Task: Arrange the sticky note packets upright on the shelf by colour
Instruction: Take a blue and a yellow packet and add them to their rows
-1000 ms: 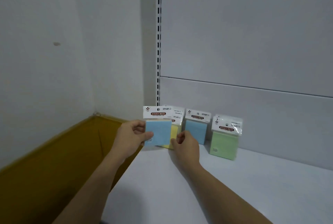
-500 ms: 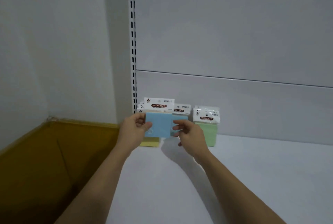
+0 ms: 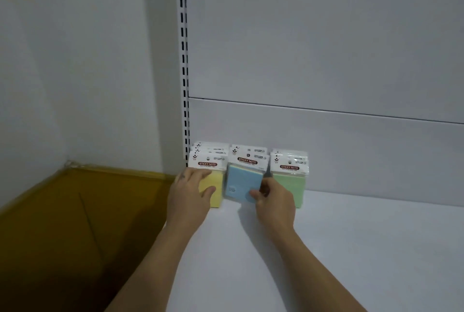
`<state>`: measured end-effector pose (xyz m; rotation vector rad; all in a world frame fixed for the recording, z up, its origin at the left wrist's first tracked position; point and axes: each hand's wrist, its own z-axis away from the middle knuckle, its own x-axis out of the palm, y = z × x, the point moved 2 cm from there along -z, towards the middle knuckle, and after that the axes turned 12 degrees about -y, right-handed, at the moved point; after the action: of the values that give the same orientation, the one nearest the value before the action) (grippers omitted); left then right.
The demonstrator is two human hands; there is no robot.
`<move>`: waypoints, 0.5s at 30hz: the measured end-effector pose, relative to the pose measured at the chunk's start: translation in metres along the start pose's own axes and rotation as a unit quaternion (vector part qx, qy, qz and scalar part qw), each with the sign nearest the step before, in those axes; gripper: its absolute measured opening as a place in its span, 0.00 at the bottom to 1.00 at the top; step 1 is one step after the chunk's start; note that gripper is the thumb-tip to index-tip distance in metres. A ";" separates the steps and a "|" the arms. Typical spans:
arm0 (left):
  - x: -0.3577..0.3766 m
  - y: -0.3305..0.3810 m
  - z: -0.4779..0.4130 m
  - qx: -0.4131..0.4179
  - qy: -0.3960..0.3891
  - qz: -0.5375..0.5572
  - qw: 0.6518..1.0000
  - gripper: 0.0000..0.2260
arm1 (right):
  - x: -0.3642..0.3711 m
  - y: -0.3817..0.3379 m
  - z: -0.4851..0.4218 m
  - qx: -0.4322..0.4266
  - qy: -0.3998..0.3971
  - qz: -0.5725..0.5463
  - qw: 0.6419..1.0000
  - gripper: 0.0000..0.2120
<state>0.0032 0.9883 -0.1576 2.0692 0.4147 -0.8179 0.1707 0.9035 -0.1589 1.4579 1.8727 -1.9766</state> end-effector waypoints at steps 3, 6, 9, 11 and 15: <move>-0.001 -0.008 0.004 -0.008 -0.019 -0.040 0.999 0.15 | 0.006 0.002 0.000 0.017 -0.018 0.023 0.999 0.05; -0.001 -0.006 0.006 -0.023 -0.032 -0.057 0.998 0.16 | 0.011 0.000 -0.004 0.025 -0.024 0.041 0.999 0.07; 0.001 -0.006 0.007 -0.037 -0.045 -0.072 0.996 0.16 | 0.012 -0.003 -0.010 0.026 -0.029 0.067 0.997 0.11; 0.002 -0.006 0.007 -0.036 -0.051 -0.082 0.995 0.16 | 0.012 -0.005 -0.012 0.024 -0.029 0.092 0.995 0.12; 0.003 -0.006 0.007 -0.036 -0.049 -0.079 0.995 0.17 | 0.013 -0.004 -0.012 0.013 -0.011 0.109 0.994 0.13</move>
<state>-0.0002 0.9859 -0.1662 1.9389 0.5513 -0.9813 0.1679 0.9213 -0.1623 1.5638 1.6064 -1.9153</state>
